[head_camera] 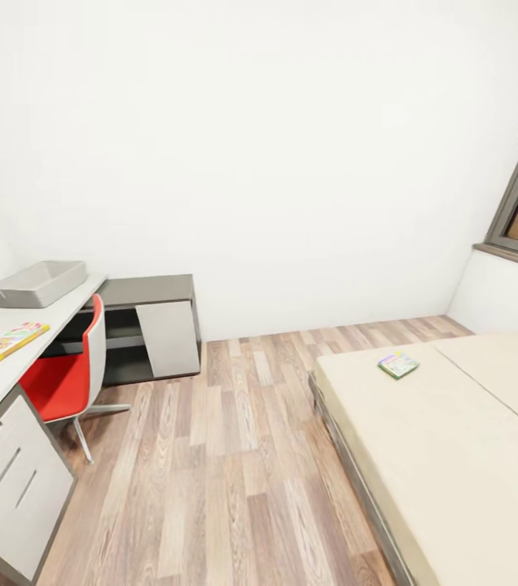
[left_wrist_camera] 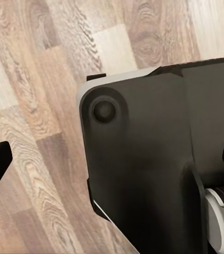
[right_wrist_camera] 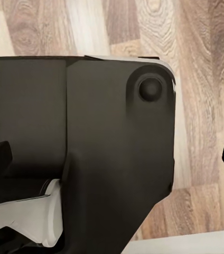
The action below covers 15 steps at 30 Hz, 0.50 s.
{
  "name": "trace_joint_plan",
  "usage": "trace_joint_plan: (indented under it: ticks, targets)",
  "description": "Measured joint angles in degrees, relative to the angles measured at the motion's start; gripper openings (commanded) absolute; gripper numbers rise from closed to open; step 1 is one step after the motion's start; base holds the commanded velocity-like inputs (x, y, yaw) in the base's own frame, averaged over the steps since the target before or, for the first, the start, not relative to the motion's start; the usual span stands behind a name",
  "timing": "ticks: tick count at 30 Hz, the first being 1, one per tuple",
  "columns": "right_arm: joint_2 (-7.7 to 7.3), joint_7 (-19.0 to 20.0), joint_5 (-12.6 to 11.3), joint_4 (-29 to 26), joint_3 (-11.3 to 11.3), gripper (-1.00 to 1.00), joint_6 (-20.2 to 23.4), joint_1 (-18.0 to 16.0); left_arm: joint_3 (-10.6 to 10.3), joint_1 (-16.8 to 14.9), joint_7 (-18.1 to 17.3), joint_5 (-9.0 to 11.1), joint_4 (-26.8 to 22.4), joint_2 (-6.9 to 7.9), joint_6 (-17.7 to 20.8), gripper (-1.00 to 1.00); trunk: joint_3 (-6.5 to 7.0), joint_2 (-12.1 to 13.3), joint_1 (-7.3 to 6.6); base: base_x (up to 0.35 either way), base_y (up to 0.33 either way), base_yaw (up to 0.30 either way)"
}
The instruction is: Put all the toys in the child's room - the three board games (two on the bed and one on the table), the two jigsaw puzzles on the table, and the tennis ball on the table - inside the toy box on the table in the child's room.
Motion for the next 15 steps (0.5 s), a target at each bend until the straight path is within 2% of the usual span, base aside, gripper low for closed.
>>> trace_joint_plan:
  ticks: [4,9,15]
  targets:
    - [0.03,0.0,0.02,-0.01,0.0,1.0,0.02,0.0,-0.02,0.01,0.0,0.01,-0.02,0.02,0.0,1.0,-0.11,0.01,0.0,0.0,-0.049,0.163]
    - [0.01,0.0,0.06,-0.01,0.0,1.0,0.02,0.0,-0.03,0.01,-0.02,0.01,-0.03,-0.02,0.0,1.0,-0.32,0.01,0.0,0.0,-0.146,0.219]
    - [-0.03,0.0,0.05,-0.01,0.0,1.0,-0.03,0.0,-0.02,0.01,0.0,0.01,-0.04,0.03,0.0,1.0,-0.6,0.01,0.0,0.0,-0.045,0.226]
